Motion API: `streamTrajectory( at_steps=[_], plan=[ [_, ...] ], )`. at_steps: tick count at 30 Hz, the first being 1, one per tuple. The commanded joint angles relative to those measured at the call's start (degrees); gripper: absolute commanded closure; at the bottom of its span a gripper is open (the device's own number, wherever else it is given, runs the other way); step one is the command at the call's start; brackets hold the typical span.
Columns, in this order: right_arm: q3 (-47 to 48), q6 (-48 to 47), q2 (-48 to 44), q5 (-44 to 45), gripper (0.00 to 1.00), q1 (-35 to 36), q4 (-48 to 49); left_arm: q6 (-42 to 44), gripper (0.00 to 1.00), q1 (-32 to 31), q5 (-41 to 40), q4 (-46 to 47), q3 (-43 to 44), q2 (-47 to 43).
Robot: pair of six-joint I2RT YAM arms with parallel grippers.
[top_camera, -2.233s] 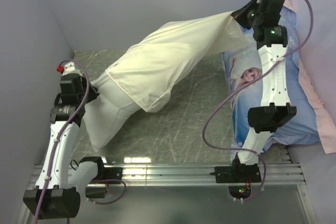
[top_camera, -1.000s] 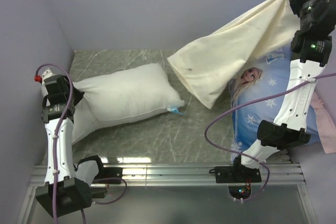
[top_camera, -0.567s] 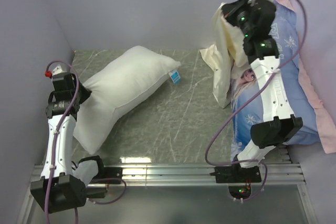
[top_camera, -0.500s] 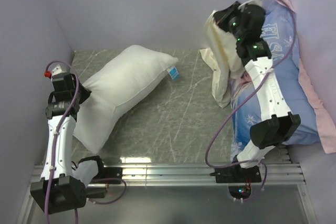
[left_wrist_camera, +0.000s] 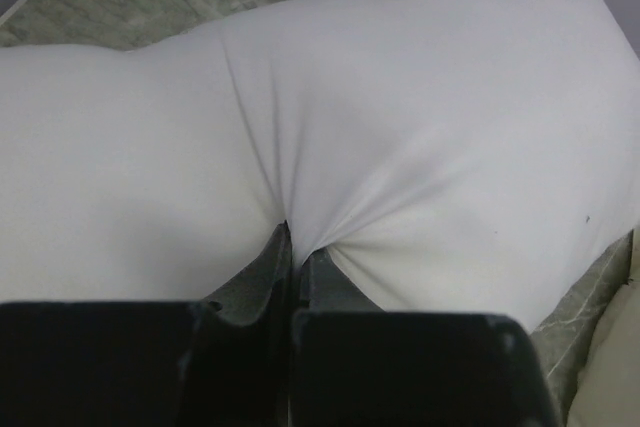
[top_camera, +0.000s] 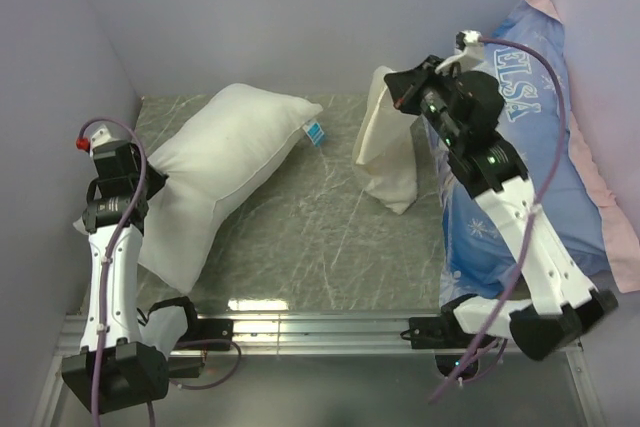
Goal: Remove the pillowcase from the pillow
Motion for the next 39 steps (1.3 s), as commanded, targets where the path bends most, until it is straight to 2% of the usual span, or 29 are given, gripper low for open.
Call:
streamTrajectory(
  at_steps=[1,5,11,13,20,21,24,25,27,28,29,32,36,39],
  plan=[
    [-4.6,-1.5,-4.3,3.9,1.00,0.2,4.3,2.4,1.00,0.6,1.3,6.1,1.7,-3.7],
    [-10.3,-1.6,-5.1,4.0,1.00,0.3,4.9,7.4,1.00,0.6,7.1,8.8,1.8,-5.1],
    [-18.5,-0.7,-6.4,3.4,1.00,0.4,6.7,11.1,1.00,0.2,9.5,11.6,2.0,-6.1],
    [-21.1,-0.6,-7.4,3.9,1.00,0.4,7.7,11.8,0.99,0.1,14.5,14.6,1.6,-6.6],
    [-26.4,-0.5,-6.4,5.4,1.00,0.3,8.1,5.8,1.00,-1.2,19.2,17.5,-0.8,-6.8],
    [-26.4,-0.2,-5.9,5.1,1.00,0.2,8.4,4.5,0.99,-2.1,15.0,17.1,-1.2,-6.8],
    [-25.6,0.1,-3.3,3.3,1.00,0.2,8.1,-1.1,0.99,-7.5,9.6,17.7,-2.8,-6.8],
    [-25.6,0.3,-2.3,2.4,1.00,0.3,8.3,-3.0,0.99,-11.6,4.4,18.3,-3.3,-7.1],
    [-26.0,0.4,-1.5,2.2,1.00,0.2,8.3,-6.2,1.00,-16.1,1.4,21.2,-5.3,-7.2],
    [-26.0,0.2,-0.8,2.4,1.00,0.2,8.2,-7.2,1.00,-20.9,-1.5,21.1,-5.5,-7.0],
    [-26.4,0.1,-0.7,2.4,1.00,0.2,8.2,-9.0,0.99,-23.3,-7.6,20.7,-5.2,-6.1],
    [-26.1,-0.6,0.6,2.0,1.00,-0.2,7.8,-11.3,1.00,-29.9,-12.9,20.0,-4.2,-3.5],
    [-25.5,-1.3,2.4,1.3,1.00,-0.3,8.0,-12.1,1.00,-35.8,-14.7,21.5,-4.8,-1.4],
    [-24.9,-2.0,4.3,1.0,1.00,-0.3,7.3,-12.6,1.00,-37.2,-12.0,22.2,-6.2,0.4]
  ],
)
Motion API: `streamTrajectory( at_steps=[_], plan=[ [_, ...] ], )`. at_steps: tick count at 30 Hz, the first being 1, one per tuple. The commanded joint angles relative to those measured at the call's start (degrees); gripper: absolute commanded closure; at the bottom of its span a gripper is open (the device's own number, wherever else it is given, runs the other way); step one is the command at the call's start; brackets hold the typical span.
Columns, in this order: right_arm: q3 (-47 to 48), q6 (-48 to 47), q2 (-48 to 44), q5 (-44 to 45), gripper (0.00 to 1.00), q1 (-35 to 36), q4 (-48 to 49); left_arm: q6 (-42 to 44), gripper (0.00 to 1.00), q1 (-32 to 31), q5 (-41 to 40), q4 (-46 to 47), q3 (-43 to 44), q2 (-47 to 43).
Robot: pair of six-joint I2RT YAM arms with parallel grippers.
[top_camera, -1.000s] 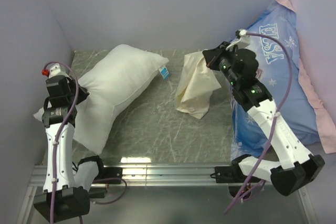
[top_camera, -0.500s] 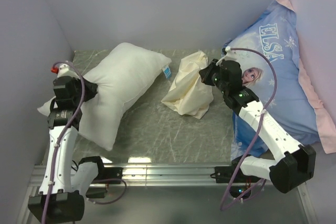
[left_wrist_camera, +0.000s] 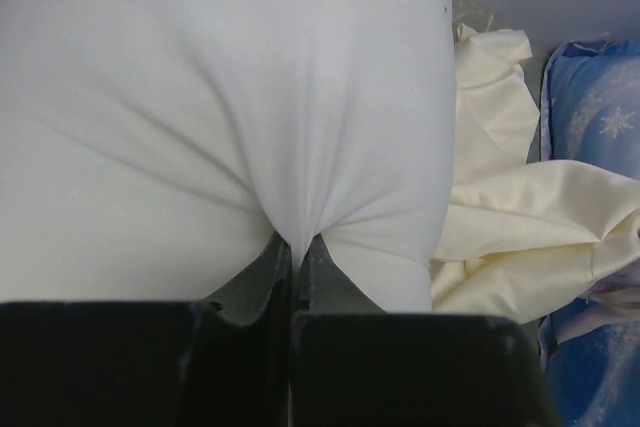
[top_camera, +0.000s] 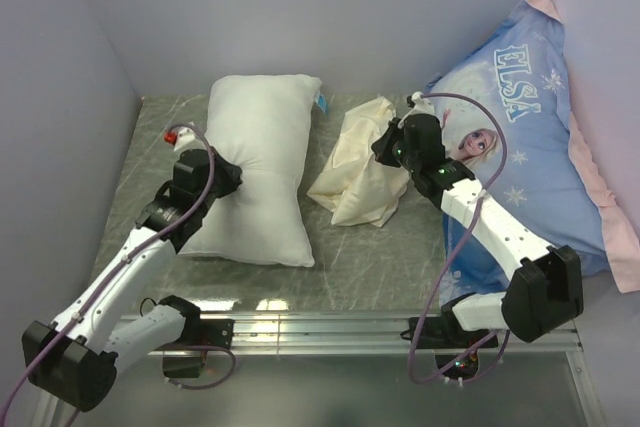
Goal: Remove the pillowcase from the pillow
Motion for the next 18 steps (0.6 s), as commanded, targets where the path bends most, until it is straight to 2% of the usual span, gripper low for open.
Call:
streamTrajectory(
  at_steps=[1,3,6,7,8,10,11,12,18],
  plan=[
    [1.3,-1.6,1.6,-0.8,0.99,-0.3,1.1,-2.9,0.98,-2.8,-0.6,8.3,-0.8,1.5],
    [0.6,-2.2,1.7,-1.1,0.92,-0.3,1.1,-3.0,0.94,-4.3,0.3,8.1,-2.4,2.1],
    [-0.5,-2.8,1.1,-1.1,0.70,-0.3,0.6,-1.8,0.65,-7.0,2.1,8.6,-5.4,1.1],
    [-0.8,-3.0,0.8,-1.1,0.62,-0.1,0.5,-1.5,0.48,-7.4,2.2,8.5,-5.8,-0.3],
    [-1.1,-3.2,0.4,-1.1,0.53,-0.2,0.3,-0.5,0.43,-7.6,2.2,8.2,-5.6,-1.0],
    [-1.0,-3.3,-0.6,-1.1,0.46,0.0,-1.0,0.4,0.31,-7.7,1.0,5.3,-3.1,-2.9],
    [-0.6,-3.7,-1.1,-1.1,0.16,0.3,-1.5,1.5,0.14,-7.8,0.2,3.9,-1.8,-3.5],
    [-0.4,-3.8,-2.0,-0.9,0.06,0.3,-2.4,2.0,0.01,-7.7,0.0,1.1,-0.4,-4.0],
    [0.1,-4.0,-7.0,0.7,0.03,0.9,-5.5,6.0,0.01,-7.6,-3.5,-6.4,10.0,-5.8]
  ],
)
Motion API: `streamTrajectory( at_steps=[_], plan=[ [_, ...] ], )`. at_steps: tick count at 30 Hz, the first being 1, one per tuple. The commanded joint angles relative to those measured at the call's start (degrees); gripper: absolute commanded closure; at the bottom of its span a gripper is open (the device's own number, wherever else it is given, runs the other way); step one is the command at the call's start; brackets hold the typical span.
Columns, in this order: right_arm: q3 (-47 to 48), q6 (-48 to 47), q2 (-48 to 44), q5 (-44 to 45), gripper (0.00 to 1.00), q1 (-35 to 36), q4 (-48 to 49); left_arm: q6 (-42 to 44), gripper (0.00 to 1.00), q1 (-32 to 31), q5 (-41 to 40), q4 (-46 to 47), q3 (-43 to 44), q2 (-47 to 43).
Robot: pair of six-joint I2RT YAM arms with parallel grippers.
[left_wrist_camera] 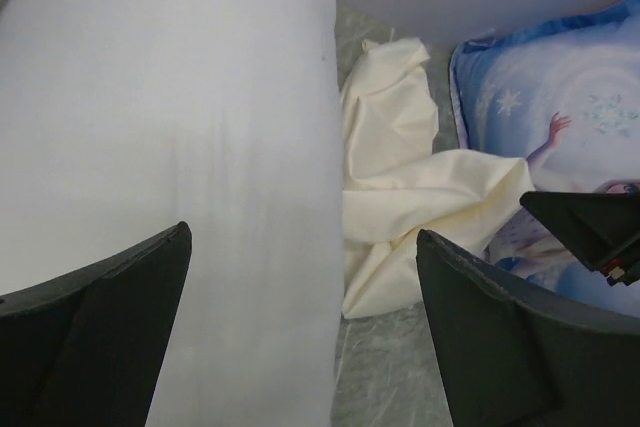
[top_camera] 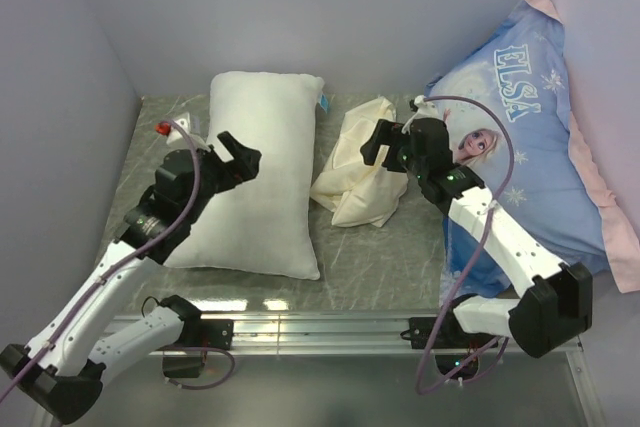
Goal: Remove the pillowcase from the pillow
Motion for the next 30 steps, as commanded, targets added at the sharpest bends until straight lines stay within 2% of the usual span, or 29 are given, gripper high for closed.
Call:
streamTrajectory(
  at_steps=[1,5,9,12,18,21,30],
  plan=[
    [0.9,-1.2,-5.4,1.9,0.02,0.4,-1.7,4.4,0.01,-0.1,-2.7,-4.4,6.9,-1.2],
    [2.3,-1.1,-9.5,2.5,0.01,0.6,-3.8,4.4,0.01,0.0,-5.7,-6.8,11.9,0.1],
    [1.8,-1.2,-14.0,-0.1,0.00,0.7,-4.4,4.5,0.01,-0.1,-4.5,-8.5,15.2,0.6],
    [-1.9,-1.1,-18.6,-0.7,0.00,0.9,-2.9,4.3,0.01,-0.1,-3.3,-7.2,13.9,-1.1],
    [-7.3,-1.7,-24.1,2.4,0.00,1.3,-1.8,5.8,0.01,0.0,-2.2,-2.3,6.0,-7.2],
    [-9.4,-1.7,-24.0,4.1,0.00,1.4,-1.7,6.1,0.01,0.0,-3.6,-0.4,1.8,-10.0],
    [-9.3,-2.1,-23.4,5.6,0.00,1.4,-2.2,8.3,0.01,0.0,-5.8,0.1,0.6,-11.2]
  ],
)
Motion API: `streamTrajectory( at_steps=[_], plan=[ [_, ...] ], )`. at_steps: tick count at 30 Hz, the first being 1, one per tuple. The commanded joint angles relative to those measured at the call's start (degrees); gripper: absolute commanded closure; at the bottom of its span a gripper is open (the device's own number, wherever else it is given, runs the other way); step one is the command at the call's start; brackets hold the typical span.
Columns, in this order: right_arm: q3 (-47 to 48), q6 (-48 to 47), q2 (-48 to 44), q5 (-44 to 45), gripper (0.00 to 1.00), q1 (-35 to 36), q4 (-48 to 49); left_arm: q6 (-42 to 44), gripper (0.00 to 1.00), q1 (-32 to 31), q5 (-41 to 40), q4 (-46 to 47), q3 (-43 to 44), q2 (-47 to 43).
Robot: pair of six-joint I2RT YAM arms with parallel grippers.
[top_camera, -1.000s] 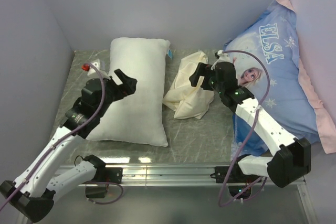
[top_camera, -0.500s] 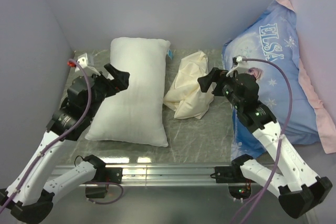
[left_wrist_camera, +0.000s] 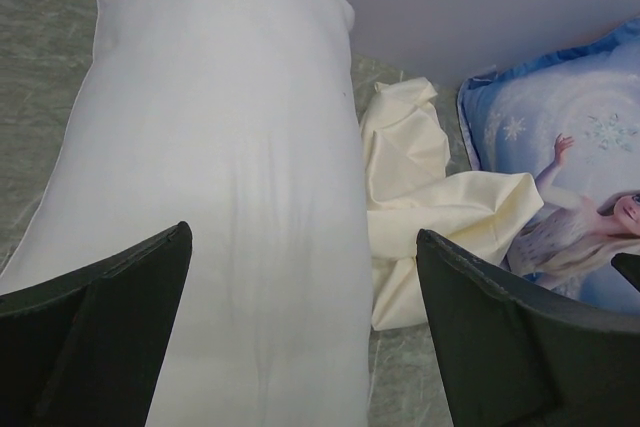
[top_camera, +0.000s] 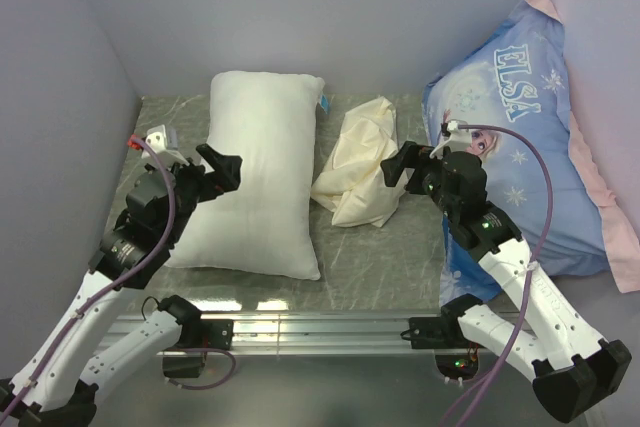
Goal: Remove the pillowcase from the pillow
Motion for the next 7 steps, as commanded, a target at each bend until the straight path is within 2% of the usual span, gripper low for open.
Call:
streamTrajectory(
  at_steps=[1,4,7],
  plan=[
    [0.3,-1.0,-0.5,1.4,0.00,0.3,1.9,2.1,0.00,-0.1,-1.2,3.2,-0.4,-1.1],
    [0.6,-1.0,0.0,1.4,0.00,0.4,1.8,3.8,0.03,-0.1,1.0,3.6,-0.3,-0.4],
    [0.2,-1.1,-0.1,1.5,0.00,0.4,2.2,4.2,0.01,-0.1,1.7,4.7,-1.1,-1.6]
  ],
)
